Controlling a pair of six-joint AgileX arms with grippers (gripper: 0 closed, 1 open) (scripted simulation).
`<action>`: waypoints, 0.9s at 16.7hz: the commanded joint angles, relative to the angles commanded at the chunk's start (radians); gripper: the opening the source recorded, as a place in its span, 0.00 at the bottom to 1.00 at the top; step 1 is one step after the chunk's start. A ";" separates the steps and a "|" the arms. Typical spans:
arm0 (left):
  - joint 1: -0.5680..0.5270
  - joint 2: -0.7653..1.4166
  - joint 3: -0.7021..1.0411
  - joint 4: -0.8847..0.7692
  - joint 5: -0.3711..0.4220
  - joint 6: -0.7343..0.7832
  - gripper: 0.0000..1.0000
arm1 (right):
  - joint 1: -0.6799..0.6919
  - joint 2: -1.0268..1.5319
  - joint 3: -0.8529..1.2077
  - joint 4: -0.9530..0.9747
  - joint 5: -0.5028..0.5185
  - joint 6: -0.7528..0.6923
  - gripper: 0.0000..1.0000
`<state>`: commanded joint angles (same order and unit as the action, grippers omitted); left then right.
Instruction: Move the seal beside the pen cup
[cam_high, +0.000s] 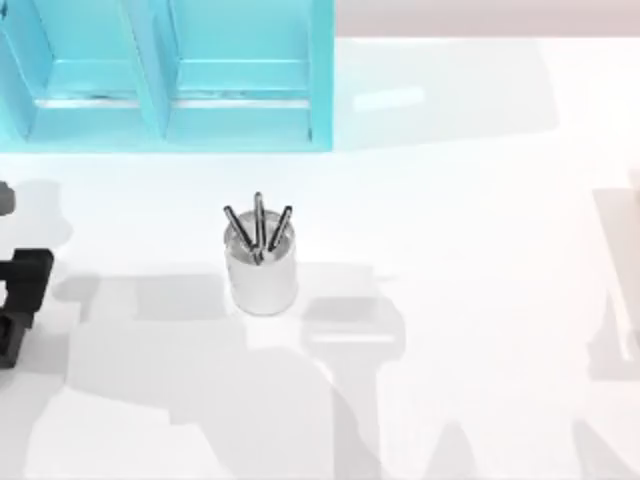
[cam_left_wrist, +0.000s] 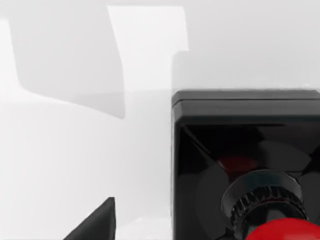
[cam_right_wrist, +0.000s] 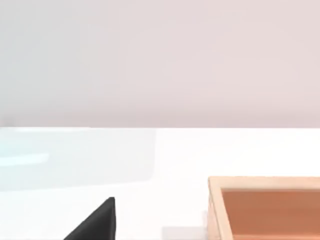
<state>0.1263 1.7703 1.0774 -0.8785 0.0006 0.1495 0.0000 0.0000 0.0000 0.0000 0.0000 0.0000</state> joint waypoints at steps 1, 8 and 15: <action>0.000 0.000 0.000 0.000 0.000 0.000 1.00 | 0.000 0.000 0.000 0.000 0.000 0.000 1.00; 0.000 0.000 0.000 0.000 0.000 0.000 0.47 | 0.000 0.000 0.000 0.000 0.000 0.000 1.00; 0.000 0.000 0.000 0.000 0.000 0.000 0.00 | 0.000 0.000 0.000 0.000 0.000 0.000 1.00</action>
<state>0.1263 1.7703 1.0774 -0.8785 0.0006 0.1495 0.0000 0.0000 0.0000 0.0000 0.0000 0.0000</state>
